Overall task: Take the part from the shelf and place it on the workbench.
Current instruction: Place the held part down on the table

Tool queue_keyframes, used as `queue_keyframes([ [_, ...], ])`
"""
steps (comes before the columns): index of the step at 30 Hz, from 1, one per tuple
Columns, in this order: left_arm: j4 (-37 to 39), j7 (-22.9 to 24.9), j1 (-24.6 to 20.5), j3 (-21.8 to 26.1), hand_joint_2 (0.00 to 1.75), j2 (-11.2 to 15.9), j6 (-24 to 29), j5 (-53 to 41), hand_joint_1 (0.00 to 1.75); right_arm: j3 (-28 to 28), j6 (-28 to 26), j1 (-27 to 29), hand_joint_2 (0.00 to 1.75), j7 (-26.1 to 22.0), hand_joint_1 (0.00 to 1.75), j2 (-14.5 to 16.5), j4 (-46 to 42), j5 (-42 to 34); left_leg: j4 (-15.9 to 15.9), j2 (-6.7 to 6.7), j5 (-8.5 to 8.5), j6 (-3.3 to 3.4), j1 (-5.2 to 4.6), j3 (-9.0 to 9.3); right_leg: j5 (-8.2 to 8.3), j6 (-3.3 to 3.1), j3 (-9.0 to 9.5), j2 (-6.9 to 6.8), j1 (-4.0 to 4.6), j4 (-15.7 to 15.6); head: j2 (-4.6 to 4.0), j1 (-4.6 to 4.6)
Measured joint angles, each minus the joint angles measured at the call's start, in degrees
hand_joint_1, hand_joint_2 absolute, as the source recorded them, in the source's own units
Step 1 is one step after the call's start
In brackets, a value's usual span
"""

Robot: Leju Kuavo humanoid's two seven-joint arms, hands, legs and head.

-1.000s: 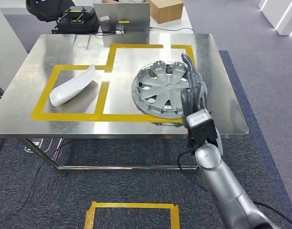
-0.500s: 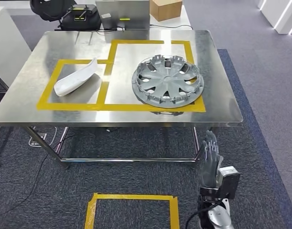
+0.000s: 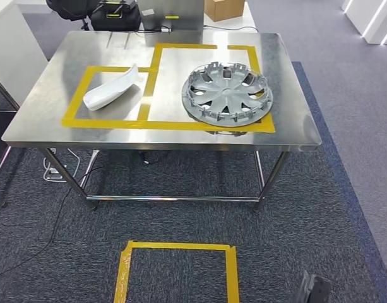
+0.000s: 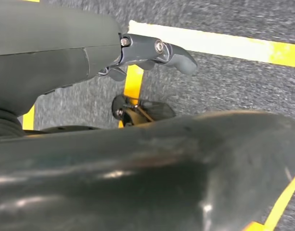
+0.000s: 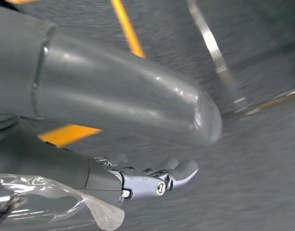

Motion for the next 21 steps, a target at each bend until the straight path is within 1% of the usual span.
queue_keyframes([
  [1, 0.01, 0.21, -0.04, 0.05, 0.0, 0.0, -0.24, -0.05, 0.0, -1.68, -0.01, -0.15, 0.0, 0.68, 0.0, 0.02, 2.15, 0.63, -0.09, 0.17, 0.61, 0.6, -0.01, -0.61, -1.39, 0.26, -0.5, 0.15, -0.1, 0.93, 0.0, 0.08],
  [2, 0.02, 0.45, -0.08, 0.09, 0.0, -0.01, -0.48, -0.12, 0.0, -2.97, -0.44, -0.26, 0.0, 1.41, 0.0, 0.02, 3.99, 1.65, -0.24, 0.34, 1.31, 1.13, -0.01, -1.37, -3.83, 0.42, -1.28, 0.32, -0.15, 2.83, 0.0, 0.14],
  [3, 0.02, 0.68, -0.15, 0.13, 0.0, -0.01, -0.74, -0.22, 0.0, -3.82, -1.22, -0.4, 0.0, 2.28, 0.0, 0.02, 5.6, 3.11, -0.23, 0.49, 1.98, 1.5, -0.11, -2.22, -7.14, 0.49, -2.19, 0.48, -0.19, 5.79, 0.0, 0.27],
  [4, 0.02, 0.9, -0.18, 0.16, 0.0, -0.01, -0.99, -0.35, 0.0, -4.29, -2.05, -0.49, 0.0, 3.14, 0.0, 0.02, 6.9, 4.62, -0.18, 0.55, 2.66, 1.74, -0.28, -3.16, -10.22, 0.53, -3.03, 0.57, -0.17, 9.4, -0.01, 0.42],
  [5, 0.02, 1.06, -0.19, 0.19, 0.0, -0.01, -1.19, -0.48, 0.0, -4.49, -2.6, -0.59, 0.0, 3.82, 0.0, 0.01, 8.02, 5.81, -0.1, 0.63, 3.4, 1.82, -0.47, -4.18, -12.15, 0.55, -3.47, 0.62, -0.16, 12.81, -0.01, 0.48],
  [6, 0.02, 1.18, -0.2, 0.2, 0.0, 0.0, -1.38, -0.63, 0.0, -4.67, -2.95, -0.8, 0.0, 4.45, 0.0, -0.01, 9.29, 6.8, 0.03, 0.73, 4.13, 1.85, -0.63, -5.23, -12.51, 0.56, -3.24, 0.64, -0.14, 15.16, -0.01, 0.54],
  [7, 0.02, 1.32, -0.21, 0.2, 0.0, 0.02, -1.54, -0.77, 0.0, -4.93, -3.04, -1.07, 0.0, 4.97, 0.0, -0.04, 10.63, 7.42, 0.25, 0.82, 4.81, 1.82, -0.74, -6.3, -11.31, 0.53, -2.22, 0.64, -0.13, 15.88, 0.0, 0.53],
  [8, 0.02, 1.45, -0.21, 0.2, 0.0, 0.04, -1.66, -0.87, 0.0, -5.24, -3.02, -1.33, 0.0, 5.41, 0.0, -0.07, 11.91, 7.81, 0.54, 0.89, 5.4, 1.73, -0.81, -7.34, -9.27, 0.45, -0.3, 0.64, -0.13, 14.73, 0.01, 0.52],
  [9, 0.02, 1.59, -0.25, 0.2, 0.0, 0.07, -1.82, -0.98, 0.0, -5.55, -3.03, -1.55, 0.0, 6.31, 0.0, -0.09, 13.1, 8.4, 0.92, 0.92, 5.9, 1.6, -0.83, -8.21, -7.56, 0.33, 2.41, 0.64, -0.12, 11.91, 0.01, 0.54],
  [10, 0.02, 1.79, -0.3, 0.2, 0.0, 0.08, -2.04, -1.11, 0.0, -5.76, -3.1, -1.73, 0.0, 7.66, 0.0, -0.15, 14.08, 9.21, 1.43, 0.91, 6.31, 1.4, -0.92, -8.99, -6.88, 0.17, 5.93, 0.63, -0.05, 7.58, 0.01, 0.57],
  [11, 0.02, 2.12, -0.32, 0.2, 0.0, 0.1, -2.4, -1.32, 0.0, -5.79, -3.2, -1.96, 0.0, 9.68, 0.0, -0.2, 14.99, 10.35, 1.91, 0.91, 6.71, 1.14, -0.99, -9.58, -7.36, -0.07, 9.01, 0.63, 0.01, 3.16, 0.01, 0.54],
  [12, 0.03, 2.55, -0.39, 0.18, 0.0, 0.15, -2.9, -1.54, 0.0, -5.72, -3.28, -2.22, 0.0, 12.19, 0.0, -0.26, 16.0, 11.68, 2.29, 0.95, 7.16, 0.85, -1.03, -9.99, -8.3, -0.3, 11.21, 0.67, 0.12, -0.33, 0.0, 0.56],
  [13, 0.03, 3.08, -0.43, 0.15, 0.0, 0.24, -3.5, -1.7, 0.0, -5.55, -3.35, -2.44, 0.0, 14.64, 0.0, -0.34, 17.01, 12.86, 2.51, 1.02, 7.64, 0.53, -1.05, -10.31, -9.1, -0.57, 12.36, 0.69, 0.26, -2.51, 0.0, 0.55],
  [14, 0.05, 3.65, -0.46, 0.12, 0.0, 0.38, -4.19, -1.75, 0.0, -5.35, -3.38, -2.53, 0.0, 17.04, 0.0, -0.38, 18.04, 13.88, 2.54, 1.07, 8.18, 0.19, -0.99, -10.5, -9.31, -0.94, 12.24, 0.69, 0.29, -3.11, 0.0, 0.54],
  [15, 0.08, 4.11, -0.49, 0.1, 0.0, 0.56, -4.82, -1.68, 0.0, -5.14, -3.42, -2.52, 0.0, 18.88, 0.0, -0.42, 18.92, 14.59, 2.64, 1.01, 8.19, -0.18, -0.86, -10.69, -8.96, -1.36, 11.81, 0.58, 0.28, -3.08, 0.0, 0.58],
  [16, 0.1, 4.5, -0.46, 0.09, 0.0, 0.74, -5.35, -1.53, 0.0, -4.93, -3.49, -2.47, 0.0, 20.3, 0.0, -0.45, 19.66, 15.1, 3.28, 0.91, 7.05, -0.57, -0.73, -10.95, -8.43, -1.86, 11.33, 0.44, 0.22, -3.05, 0.01, 0.53],
  [17, 0.12, 4.75, -0.39, 0.09, 0.0, 0.9, -5.73, -1.34, 0.0, -4.7, -3.53, -2.42, 0.0, 21.28, 0.0, -0.45, 20.29, 15.47, 4.92, 0.79, 4.78, -0.97, -0.59, -11.36, -7.8, -2.29, 10.75, 0.3, 0.14, -3.08, 0.01, 0.46],
  [18, 0.13, 4.88, -0.34, 0.09, 0.0, 1.02, -5.93, -1.19, 0.0, -4.48, -3.55, -2.43, 0.0, 21.78, 0.0, -0.45, 20.77, 15.68, 7.62, 0.69, 1.65, -1.35, -0.41, -11.93, -7.2, -2.58, 10.05, 0.19, 0.1, -3.04, 0.01, 0.36],
  [19, 0.13, 4.95, -0.32, 0.09, 0.0, 1.1, -6.04, -1.07, 0.0, -4.29, -3.56, -2.44, 0.0, 22.11, 0.0, -0.46, 21.1, 15.81, 11.24, 0.67, -1.39, -1.67, -0.29, -12.58, -6.63, -2.73, 9.28, 0.11, 0.11, -2.97, 0.01, 0.26],
  [20, 0.13, 4.96, -0.32, 0.09, 0.0, 1.17, -6.08, -1.03, 0.0, -4.13, -3.56, -2.47, 0.0, 22.36, 0.0, -0.46, 21.36, 15.97, 14.92, 0.66, -3.24, -1.94, -0.15, -13.08, -6.1, -2.77, 8.48, -0.06, 0.12, -2.85, 0.01, 0.2],
  [21, 0.13, 4.98, -0.35, 0.09, 0.0, 1.26, -6.03, -1.17, 0.0, -4.0, -3.58, -2.51, 0.0, 22.77, 0.0, -0.46, 21.61, 16.29, 17.75, 0.66, -3.46, -2.16, -0.01, -13.21, -5.65, -2.77, 7.67, -0.34, 0.12, -2.7, 0.01, 0.18],
])
